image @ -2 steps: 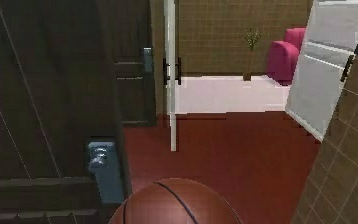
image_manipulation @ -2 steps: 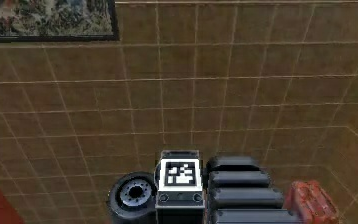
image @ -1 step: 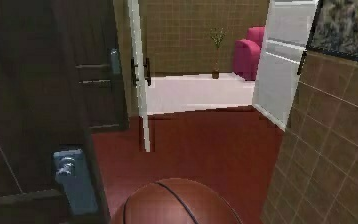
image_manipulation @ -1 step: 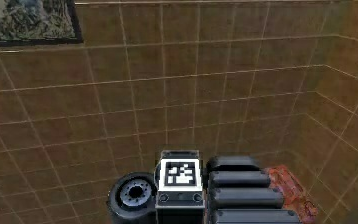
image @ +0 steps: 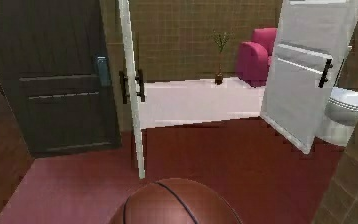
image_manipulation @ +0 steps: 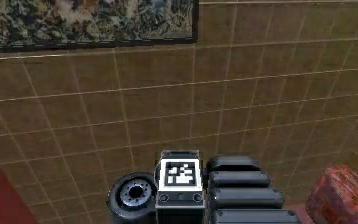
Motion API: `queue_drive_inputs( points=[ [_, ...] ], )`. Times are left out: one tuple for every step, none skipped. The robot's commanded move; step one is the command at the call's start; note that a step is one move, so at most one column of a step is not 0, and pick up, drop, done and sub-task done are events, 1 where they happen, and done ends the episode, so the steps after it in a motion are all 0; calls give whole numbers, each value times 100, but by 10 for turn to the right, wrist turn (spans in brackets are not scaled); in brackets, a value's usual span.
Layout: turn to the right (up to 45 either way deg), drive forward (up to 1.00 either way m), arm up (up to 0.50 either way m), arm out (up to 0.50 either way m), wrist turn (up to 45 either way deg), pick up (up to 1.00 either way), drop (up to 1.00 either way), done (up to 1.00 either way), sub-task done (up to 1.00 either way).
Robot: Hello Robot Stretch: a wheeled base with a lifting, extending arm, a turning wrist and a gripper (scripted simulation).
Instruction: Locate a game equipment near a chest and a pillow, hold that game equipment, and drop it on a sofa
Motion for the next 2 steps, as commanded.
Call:
queue_drive_inputs(
  points=[
    [210,0,0,0,0,0,0,0,0],
    [0,55,0,0,0,0,0,0,0]
  ],
)
